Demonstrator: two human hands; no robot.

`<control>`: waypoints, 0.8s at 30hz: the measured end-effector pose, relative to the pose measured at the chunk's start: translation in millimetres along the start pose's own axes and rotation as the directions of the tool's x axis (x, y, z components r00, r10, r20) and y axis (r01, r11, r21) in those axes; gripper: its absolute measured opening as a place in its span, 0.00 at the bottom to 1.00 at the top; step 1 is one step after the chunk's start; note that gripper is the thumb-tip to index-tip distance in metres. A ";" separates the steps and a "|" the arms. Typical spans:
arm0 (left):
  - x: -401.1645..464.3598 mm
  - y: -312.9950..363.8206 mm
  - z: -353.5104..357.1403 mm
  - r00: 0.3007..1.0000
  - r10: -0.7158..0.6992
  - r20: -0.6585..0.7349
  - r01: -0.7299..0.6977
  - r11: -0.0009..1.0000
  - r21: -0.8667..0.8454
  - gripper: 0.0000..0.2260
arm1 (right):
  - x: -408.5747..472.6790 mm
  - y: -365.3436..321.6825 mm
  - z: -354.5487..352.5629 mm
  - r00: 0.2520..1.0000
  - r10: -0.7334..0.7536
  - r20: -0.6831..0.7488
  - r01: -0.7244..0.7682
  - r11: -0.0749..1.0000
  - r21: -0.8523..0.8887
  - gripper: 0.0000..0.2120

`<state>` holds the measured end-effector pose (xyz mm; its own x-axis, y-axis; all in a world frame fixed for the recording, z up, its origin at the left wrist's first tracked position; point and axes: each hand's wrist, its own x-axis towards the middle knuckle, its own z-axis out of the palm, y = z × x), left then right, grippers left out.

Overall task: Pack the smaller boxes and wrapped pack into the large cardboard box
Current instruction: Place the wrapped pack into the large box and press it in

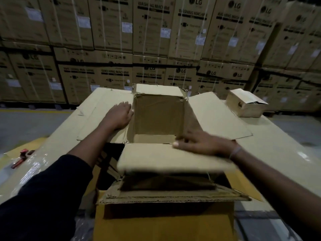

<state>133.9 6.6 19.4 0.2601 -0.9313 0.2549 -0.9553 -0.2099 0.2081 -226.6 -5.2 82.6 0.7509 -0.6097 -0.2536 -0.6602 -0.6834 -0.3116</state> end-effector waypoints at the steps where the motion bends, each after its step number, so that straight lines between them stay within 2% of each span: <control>1: 0.8 2.2 0.3 1.000 0.007 0.001 -0.007 1.000 0.011 0.19 | -1.2 6.6 21.2 0.998 0.000 -0.069 -0.002 1.000 -0.021 0.40; 4: 2.3 7.0 2.5 1.000 0.013 0.021 -0.014 0.998 0.063 0.24 | 1.0 21.3 47.2 0.972 -0.041 -0.230 0.024 0.997 -0.077 0.41; 8: 4.6 10.2 2.6 0.997 0.026 0.078 -0.035 0.993 0.110 0.27 | 3.5 23.1 47.0 0.973 -0.037 -0.228 0.018 0.996 -0.086 0.45; 15: -4.3 19.5 -4.5 0.987 -0.026 0.158 0.002 0.988 0.153 0.30 | -0.1 24.4 47.7 0.955 -0.077 -0.287 0.044 0.992 -0.121 0.43; 24: -35.1 90.7 -23.0 0.970 -0.083 0.230 0.097 0.994 -0.047 0.30 | -8.5 40.7 17.2 0.956 -0.090 -0.279 0.054 0.990 -0.133 0.45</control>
<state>41.3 27.1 51.1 0.2994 -0.9540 0.0125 -0.9180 -0.2845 0.2762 -259.5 -21.0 56.4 0.7725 -0.6337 0.0405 -0.6150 -0.7625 -0.2007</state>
